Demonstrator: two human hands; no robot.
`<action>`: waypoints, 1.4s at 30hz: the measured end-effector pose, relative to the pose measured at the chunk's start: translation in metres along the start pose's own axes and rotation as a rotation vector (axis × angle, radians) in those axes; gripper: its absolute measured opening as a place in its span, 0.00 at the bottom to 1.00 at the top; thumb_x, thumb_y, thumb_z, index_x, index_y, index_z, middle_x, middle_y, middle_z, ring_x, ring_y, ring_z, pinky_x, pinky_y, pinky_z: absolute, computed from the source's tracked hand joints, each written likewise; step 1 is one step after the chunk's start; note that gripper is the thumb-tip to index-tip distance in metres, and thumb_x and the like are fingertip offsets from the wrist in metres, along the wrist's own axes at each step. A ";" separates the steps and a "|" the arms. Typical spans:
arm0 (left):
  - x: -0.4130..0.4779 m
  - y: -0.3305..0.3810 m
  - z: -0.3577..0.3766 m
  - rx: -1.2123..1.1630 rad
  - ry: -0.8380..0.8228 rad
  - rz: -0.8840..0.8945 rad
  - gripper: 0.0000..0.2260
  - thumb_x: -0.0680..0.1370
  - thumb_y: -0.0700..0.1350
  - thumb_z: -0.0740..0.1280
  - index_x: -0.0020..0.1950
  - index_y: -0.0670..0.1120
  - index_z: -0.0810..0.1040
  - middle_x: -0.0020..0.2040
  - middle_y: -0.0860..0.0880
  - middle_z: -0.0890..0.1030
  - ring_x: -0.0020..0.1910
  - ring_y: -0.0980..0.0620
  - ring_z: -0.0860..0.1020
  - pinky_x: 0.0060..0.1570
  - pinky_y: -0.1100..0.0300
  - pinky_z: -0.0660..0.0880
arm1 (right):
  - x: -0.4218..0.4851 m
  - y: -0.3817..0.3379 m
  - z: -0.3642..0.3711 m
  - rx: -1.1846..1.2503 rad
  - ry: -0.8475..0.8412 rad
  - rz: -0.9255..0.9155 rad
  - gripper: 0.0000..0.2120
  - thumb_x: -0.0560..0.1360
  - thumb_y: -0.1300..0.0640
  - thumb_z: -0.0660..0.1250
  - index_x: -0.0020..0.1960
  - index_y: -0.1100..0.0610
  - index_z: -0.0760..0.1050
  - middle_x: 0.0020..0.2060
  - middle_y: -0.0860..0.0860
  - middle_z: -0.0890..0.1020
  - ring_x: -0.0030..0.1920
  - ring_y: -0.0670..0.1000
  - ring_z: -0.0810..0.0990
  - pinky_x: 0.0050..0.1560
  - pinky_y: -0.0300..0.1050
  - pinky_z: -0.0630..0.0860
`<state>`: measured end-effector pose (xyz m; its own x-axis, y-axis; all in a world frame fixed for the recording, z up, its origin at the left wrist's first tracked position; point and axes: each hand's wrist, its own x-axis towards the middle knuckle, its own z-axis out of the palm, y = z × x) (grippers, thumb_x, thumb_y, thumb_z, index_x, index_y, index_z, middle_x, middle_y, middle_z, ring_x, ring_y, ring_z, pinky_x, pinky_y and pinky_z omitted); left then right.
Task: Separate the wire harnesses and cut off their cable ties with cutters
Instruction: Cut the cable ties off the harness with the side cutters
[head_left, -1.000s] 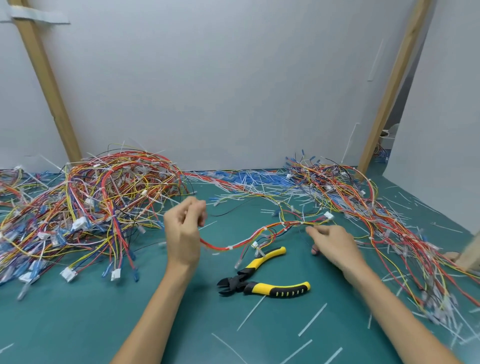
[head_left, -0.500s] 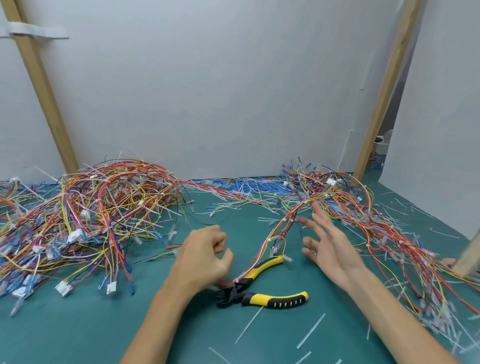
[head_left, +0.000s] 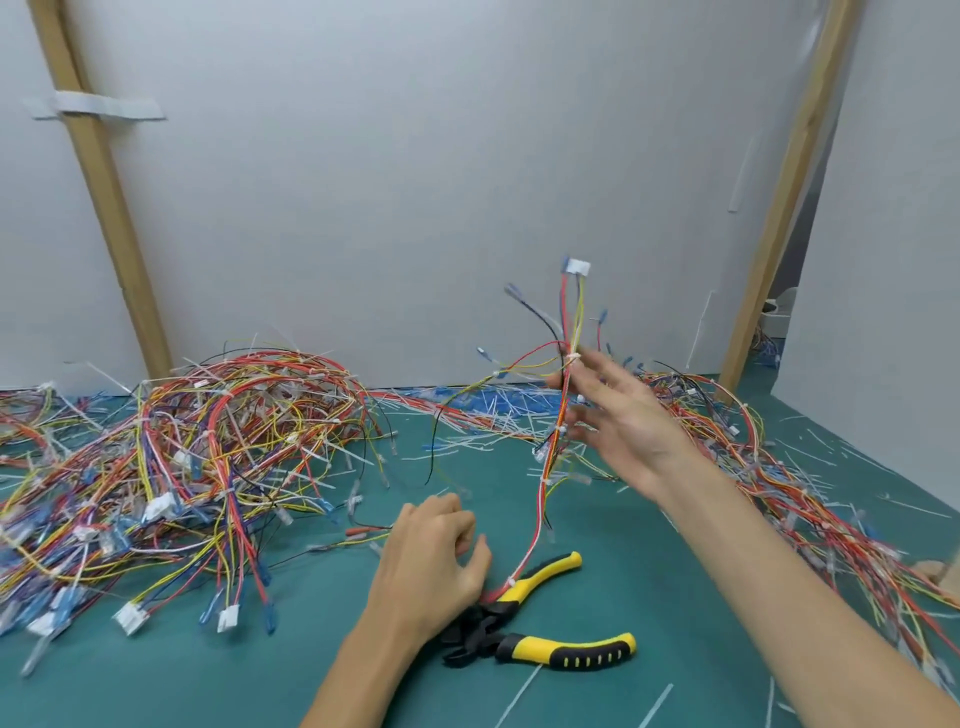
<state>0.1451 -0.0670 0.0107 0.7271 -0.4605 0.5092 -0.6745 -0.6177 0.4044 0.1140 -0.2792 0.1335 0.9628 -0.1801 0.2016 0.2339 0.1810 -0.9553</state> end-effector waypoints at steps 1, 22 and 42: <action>0.000 -0.001 0.001 -0.004 -0.004 -0.017 0.19 0.75 0.48 0.66 0.31 0.50 0.59 0.34 0.52 0.67 0.35 0.52 0.67 0.43 0.54 0.69 | 0.005 -0.002 0.007 -0.019 -0.020 -0.013 0.16 0.73 0.52 0.69 0.61 0.52 0.78 0.45 0.51 0.85 0.34 0.48 0.73 0.35 0.39 0.74; 0.006 -0.010 0.018 0.105 -0.136 -0.080 0.16 0.77 0.53 0.56 0.32 0.49 0.60 0.37 0.53 0.67 0.41 0.54 0.66 0.54 0.63 0.63 | 0.035 0.006 0.020 0.021 -0.137 0.005 0.13 0.71 0.48 0.70 0.53 0.52 0.80 0.36 0.52 0.82 0.37 0.51 0.75 0.30 0.39 0.75; 0.002 -0.007 0.003 -0.112 0.080 -0.038 0.13 0.78 0.56 0.64 0.36 0.55 0.68 0.37 0.60 0.72 0.47 0.60 0.70 0.50 0.65 0.63 | 0.037 0.010 -0.006 0.135 -0.225 0.080 0.08 0.74 0.54 0.69 0.53 0.49 0.79 0.42 0.57 0.85 0.29 0.47 0.77 0.29 0.39 0.76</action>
<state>0.1517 -0.0657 0.0065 0.7428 -0.3830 0.5491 -0.6600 -0.5566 0.5046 0.1511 -0.2900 0.1298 0.9813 0.0570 0.1838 0.1569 0.3161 -0.9357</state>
